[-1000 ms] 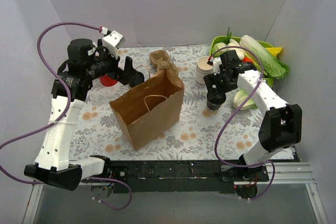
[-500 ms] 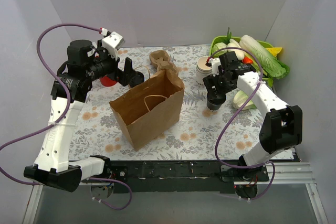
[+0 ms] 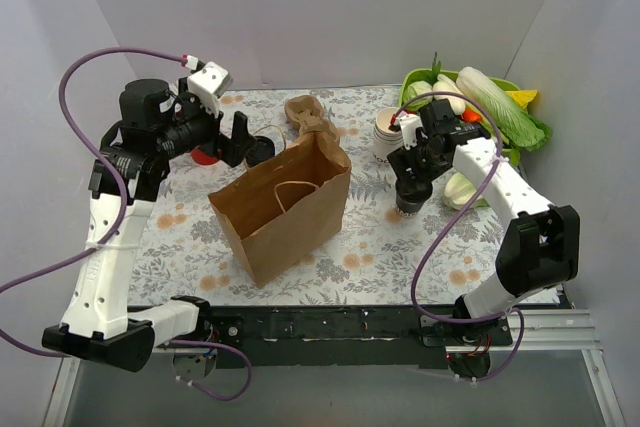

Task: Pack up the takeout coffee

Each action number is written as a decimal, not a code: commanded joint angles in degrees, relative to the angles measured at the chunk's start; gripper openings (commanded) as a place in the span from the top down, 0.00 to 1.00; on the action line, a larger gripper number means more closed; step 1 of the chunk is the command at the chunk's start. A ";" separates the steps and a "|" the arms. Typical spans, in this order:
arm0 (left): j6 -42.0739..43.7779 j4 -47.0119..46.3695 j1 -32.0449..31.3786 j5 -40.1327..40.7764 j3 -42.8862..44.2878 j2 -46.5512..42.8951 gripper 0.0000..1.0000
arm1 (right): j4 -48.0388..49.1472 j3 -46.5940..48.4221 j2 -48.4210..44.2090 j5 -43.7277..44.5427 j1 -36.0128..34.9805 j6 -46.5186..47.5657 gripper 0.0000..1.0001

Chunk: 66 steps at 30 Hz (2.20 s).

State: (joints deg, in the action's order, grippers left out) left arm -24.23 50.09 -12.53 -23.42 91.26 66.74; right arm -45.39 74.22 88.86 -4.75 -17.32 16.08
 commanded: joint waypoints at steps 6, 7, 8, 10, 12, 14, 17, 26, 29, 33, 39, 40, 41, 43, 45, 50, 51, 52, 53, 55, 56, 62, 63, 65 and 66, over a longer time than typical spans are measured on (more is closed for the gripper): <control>-3.72 9.59 0.23 -1.45 2.43 -1.70 0.02 | -12.88 16.57 -4.83 -7.80 0.36 4.67 0.44; -3.29 10.90 0.23 -1.37 1.82 -1.27 0.02 | -13.41 17.71 -5.18 -11.12 0.36 4.84 0.44; -2.93 11.61 0.23 -1.37 1.81 -0.30 0.02 | -14.54 18.76 -5.45 -13.07 0.36 5.71 0.45; -2.41 13.45 0.23 -3.11 2.51 0.76 0.02 | -14.91 21.49 -6.68 -17.63 0.45 6.25 0.48; -0.48 15.12 0.23 -5.84 3.65 2.51 0.05 | -14.47 24.72 -7.91 -19.67 0.45 6.60 0.50; 0.67 16.53 0.23 -8.99 3.83 3.39 0.10 | -13.42 27.98 -8.35 -22.75 0.45 6.95 0.56; 1.46 17.67 0.14 -13.56 4.62 5.32 0.17 | -11.92 36.51 -8.00 -26.88 0.53 7.39 0.64; 2.96 19.26 -1.00 -26.41 7.09 12.71 0.77 | -4.10 45.75 -8.88 -45.86 -0.08 10.20 0.99; 1.99 17.60 -1.96 -28.17 7.52 13.59 0.84 | -7.25 47.15 -8.09 -48.16 -2.71 15.37 0.99; 1.47 16.28 -3.72 -28.88 9.81 15.61 0.89 | -14.20 46.11 -7.74 -44.48 -10.09 25.75 0.99; 1.11 15.75 -7.15 -27.47 15.43 19.39 0.96 | -17.97 46.54 -5.98 -40.25 -17.65 32.34 0.99; 0.77 15.57 -7.41 -27.38 16.22 19.83 0.97 | -19.03 46.55 -5.98 -39.81 -18.18 33.40 0.99; 0.33 15.57 -7.50 -27.03 17.71 20.27 0.98 | -20.08 46.37 -6.24 -39.28 -18.80 34.36 0.99; 0.06 15.22 -7.59 -27.03 18.86 21.32 0.99 | -20.27 44.37 -7.99 -38.05 -19.15 35.95 0.99; -0.38 14.69 -7.59 -26.85 19.39 21.94 1.00 | -18.44 42.25 -9.66 -37.00 -19.33 35.61 0.99; -0.73 13.73 -7.94 -27.12 18.25 22.03 1.00 | -3.51 31.38 -18.97 -33.74 -19.50 28.75 0.99; -0.99 13.64 -7.86 -26.94 18.25 22.03 1.00 | -1.92 30.30 -20.20 -34.35 -19.50 28.92 0.99; -1.00 13.72 -7.94 -26.77 18.34 22.03 1.00 | -1.29 29.68 -21.43 -34.71 -19.77 29.97 0.99; -1.08 13.46 -7.94 -26.59 18.34 22.03 1.00 | -1.98 29.50 -21.53 -34.88 -20.64 30.76 0.99; -1.17 13.63 -7.94 -26.41 18.34 22.20 1.00 | -6.70 30.11 -20.40 -35.23 -21.52 33.21 0.99; -1.35 13.64 -7.94 -26.50 18.42 22.29 1.00 | -8.04 30.46 -19.96 -35.41 -22.14 34.01 0.99; -1.96 13.64 -7.86 -27.03 19.30 23.96 1.00 | -11.22 29.76 -17.67 -30.94 -27.31 43.22 0.99; -2.14 13.64 -7.86 -27.29 19.56 24.05 1.00 | -10.08 28.72 -17.49 -26.67 -28.37 43.69 0.99; -2.66 13.29 -7.86 -27.55 19.92 24.14 1.00 | -7.37 28.79 -16.09 -24.00 -29.43 43.95 0.99; -2.93 13.20 -7.94 -27.47 20.09 24.23 1.00 | -6.39 28.88 -15.48 -21.64 -29.78 43.52 0.99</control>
State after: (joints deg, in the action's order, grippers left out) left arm -25.85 64.29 -20.23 -49.15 108.81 91.26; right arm -55.51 103.22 71.85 -34.54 -45.06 56.07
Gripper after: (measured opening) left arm 0.010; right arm 0.827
